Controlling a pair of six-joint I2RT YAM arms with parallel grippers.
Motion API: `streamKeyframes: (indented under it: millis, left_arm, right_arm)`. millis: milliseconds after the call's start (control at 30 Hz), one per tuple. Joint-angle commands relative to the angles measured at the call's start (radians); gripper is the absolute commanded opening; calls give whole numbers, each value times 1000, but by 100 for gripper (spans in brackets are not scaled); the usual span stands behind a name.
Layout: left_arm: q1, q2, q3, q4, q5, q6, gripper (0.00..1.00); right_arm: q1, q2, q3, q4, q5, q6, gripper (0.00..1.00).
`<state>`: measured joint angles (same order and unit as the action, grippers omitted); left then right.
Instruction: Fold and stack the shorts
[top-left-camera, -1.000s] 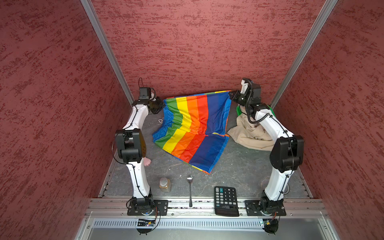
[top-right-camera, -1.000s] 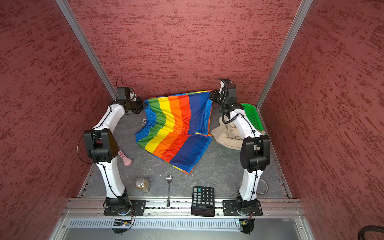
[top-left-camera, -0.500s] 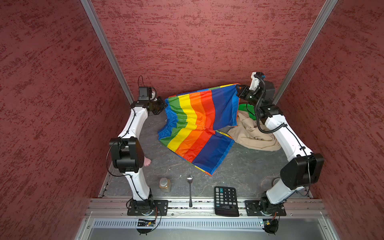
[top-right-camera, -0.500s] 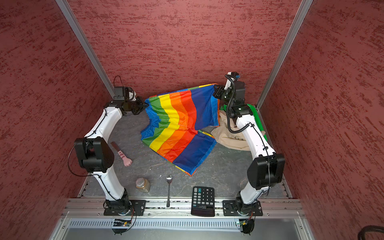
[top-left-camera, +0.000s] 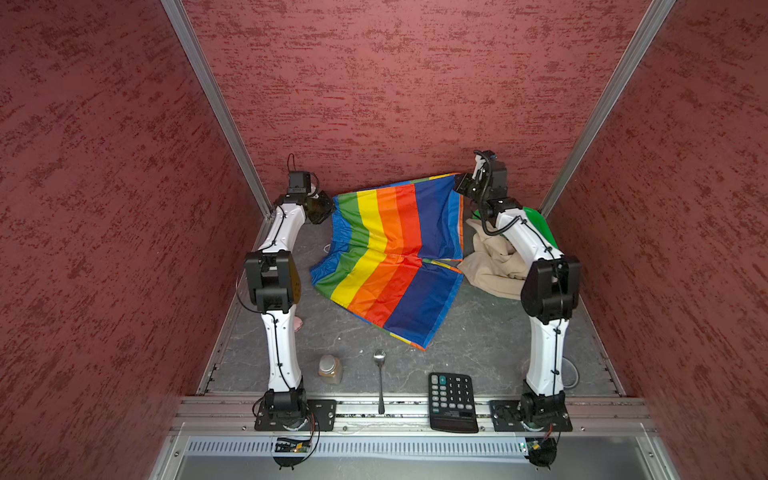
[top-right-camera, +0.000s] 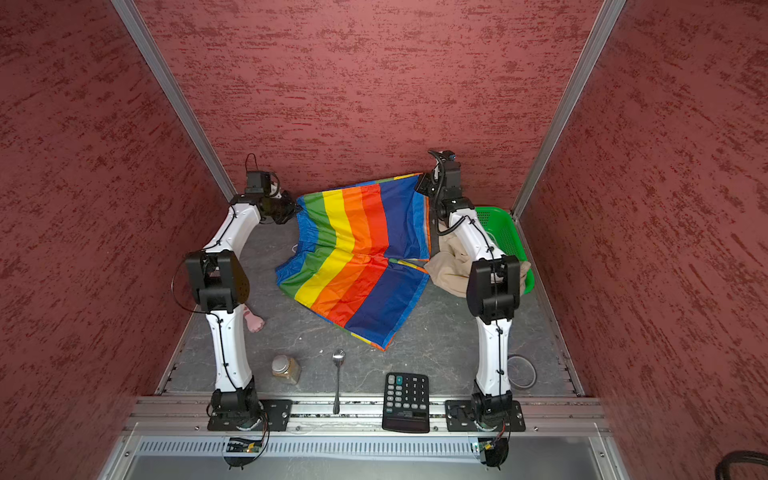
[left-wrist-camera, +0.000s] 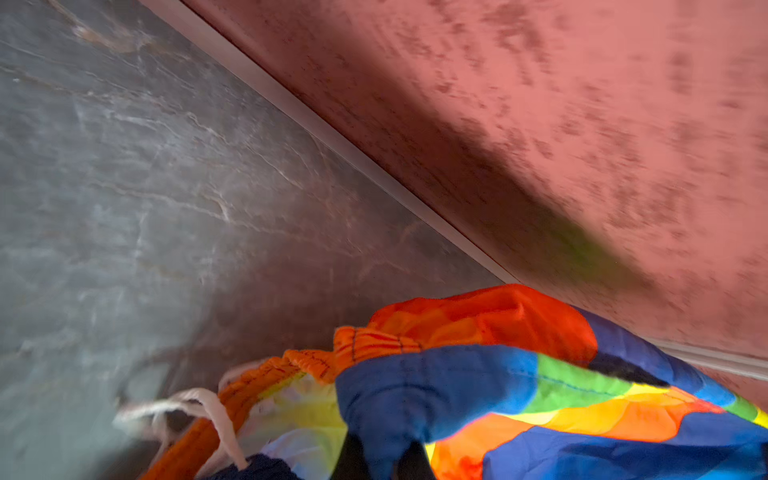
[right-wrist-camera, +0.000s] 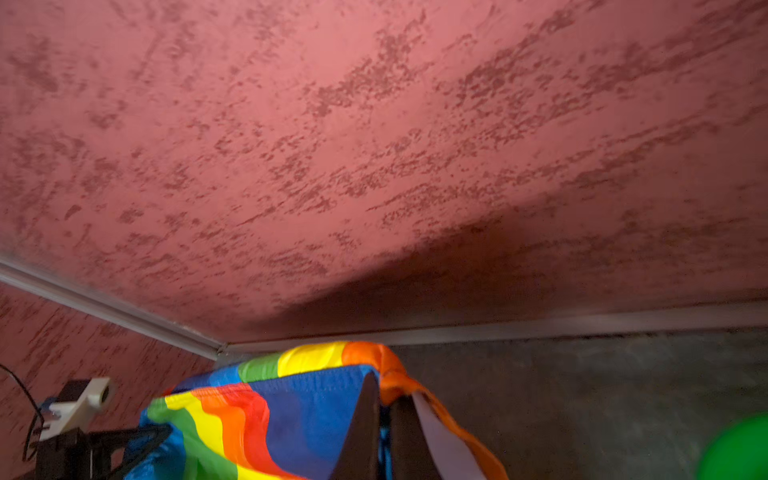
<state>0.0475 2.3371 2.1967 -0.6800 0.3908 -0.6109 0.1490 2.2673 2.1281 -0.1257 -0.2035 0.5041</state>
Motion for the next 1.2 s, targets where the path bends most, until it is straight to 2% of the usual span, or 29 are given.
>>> streamKeyframes:
  millis: [0,33,100,133,200,300,433,500,567,700,833,867,933,1000,1100,1167]
  left_arm:
    - [12,78,94,-15,-13,-17,0]
    - [15,103,122,-13,-14,-27,9]
    - [21,146,165,-4,5,-46,36]
    - [25,163,188,-4,15,-54,46]
    - [29,183,227,-12,14,-63,57]
    - [41,170,254,-23,-10,-55,82]
    - [74,96,230,-56,-27,-40,89]
    - [81,28,156,-57,-29,-29,89]
    - [79,-71,11,-27,-31,-10,89]
    - [64,-270,-297,38,-73,6,90]
    - [40,-376,-537,105,-58,-1,86]
    - [33,-383,-567,110,-62,2,85]
    - [19,-383,-620,122,-62,6,79]
    - [6,-375,-650,133,-67,16,69]
    - [-8,-352,-674,138,-85,17,56]
    - [-9,-330,-687,148,-90,10,53]
  right_arm:
    - [-5,143,196,-70,0,-21,3]
    - [-5,198,271,-93,0,-18,12]
    - [-5,285,390,-120,-12,-14,41]
    - [-5,320,441,-133,-14,-9,50]
    - [-5,346,476,-139,-8,-4,58]
    - [-5,322,452,-139,5,-9,62]
    - [2,220,364,-164,33,-37,77]
    - [14,144,299,-178,77,-78,81]
    - [23,42,201,-177,119,-103,83]
    - [55,-204,-115,-80,132,-115,79]
    - [87,-366,-379,-36,144,-95,61]
    - [87,-379,-407,-44,145,-88,55]
    - [84,-388,-456,-58,154,-84,29]
    - [85,-363,-454,-96,157,-99,15]
    - [83,-275,-395,-179,131,-117,10]
    - [84,-209,-350,-227,111,-122,10]
